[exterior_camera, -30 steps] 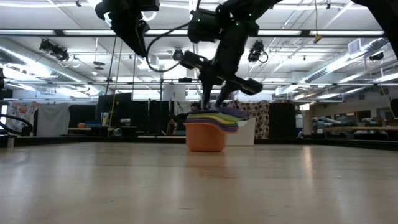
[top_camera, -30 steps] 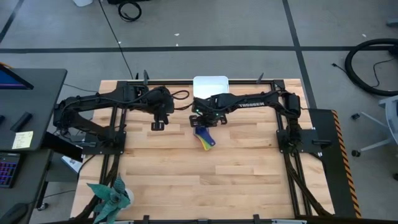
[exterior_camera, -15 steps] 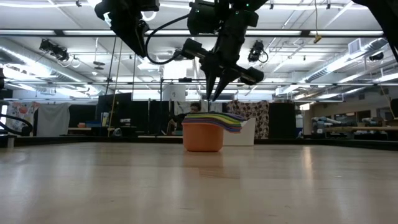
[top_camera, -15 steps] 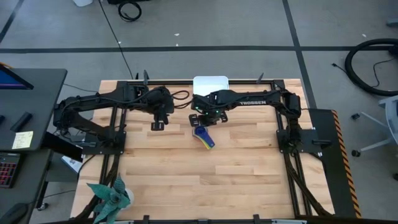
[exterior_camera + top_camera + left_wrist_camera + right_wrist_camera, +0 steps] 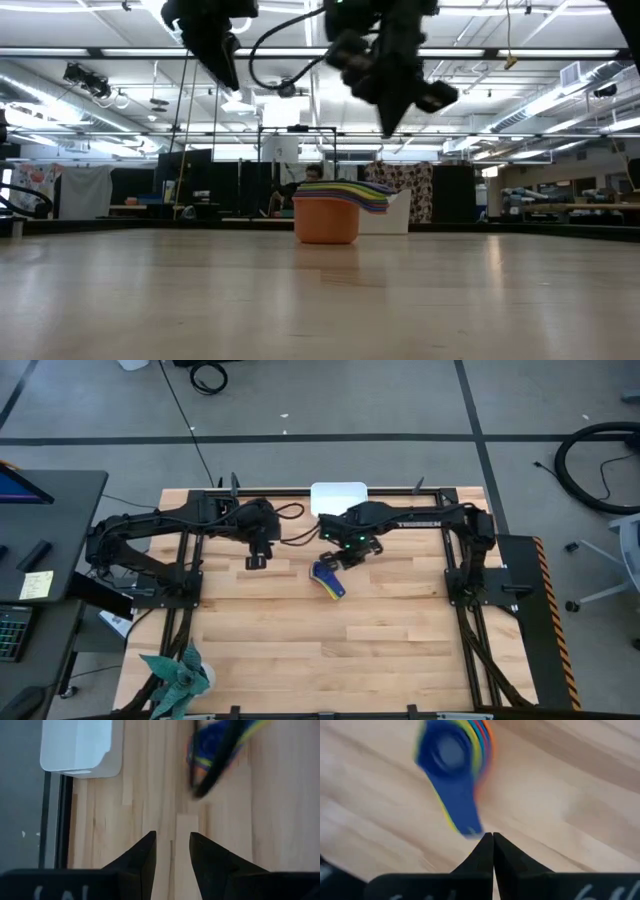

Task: Nest measuring cups in basket
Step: Put the nested measuring cups into the white bin

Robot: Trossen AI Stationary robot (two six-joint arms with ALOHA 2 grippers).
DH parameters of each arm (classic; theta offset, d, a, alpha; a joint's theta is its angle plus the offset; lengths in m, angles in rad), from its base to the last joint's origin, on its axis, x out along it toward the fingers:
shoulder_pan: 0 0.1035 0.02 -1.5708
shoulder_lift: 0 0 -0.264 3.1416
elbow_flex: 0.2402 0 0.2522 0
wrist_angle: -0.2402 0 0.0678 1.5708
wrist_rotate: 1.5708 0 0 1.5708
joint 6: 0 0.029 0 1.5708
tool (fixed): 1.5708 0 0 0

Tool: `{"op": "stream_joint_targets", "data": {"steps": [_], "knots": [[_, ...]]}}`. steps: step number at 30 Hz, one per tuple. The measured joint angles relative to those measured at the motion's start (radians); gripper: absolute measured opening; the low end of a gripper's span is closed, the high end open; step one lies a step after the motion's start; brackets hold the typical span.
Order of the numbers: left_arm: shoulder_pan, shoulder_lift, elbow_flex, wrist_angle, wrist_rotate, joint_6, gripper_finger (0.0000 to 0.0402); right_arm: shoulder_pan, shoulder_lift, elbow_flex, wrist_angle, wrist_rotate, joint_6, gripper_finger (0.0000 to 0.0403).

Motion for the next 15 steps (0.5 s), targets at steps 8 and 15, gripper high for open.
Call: {"op": "stream_joint_targets", "data": {"steps": [8, 15], "knots": [[0.000, 0.012, 0.000, 0.164, 0.017, -0.336, 0.0123, 0.000, -0.100, 0.001, -0.343, 0.042, -0.315, 0.0021], [-0.013, 0.029, 0.000, 0.180, 0.165, -0.700, 0.0123, 0.001, -0.114, 0.001, -0.394, 0.020, -0.700, 0.0022]]}}
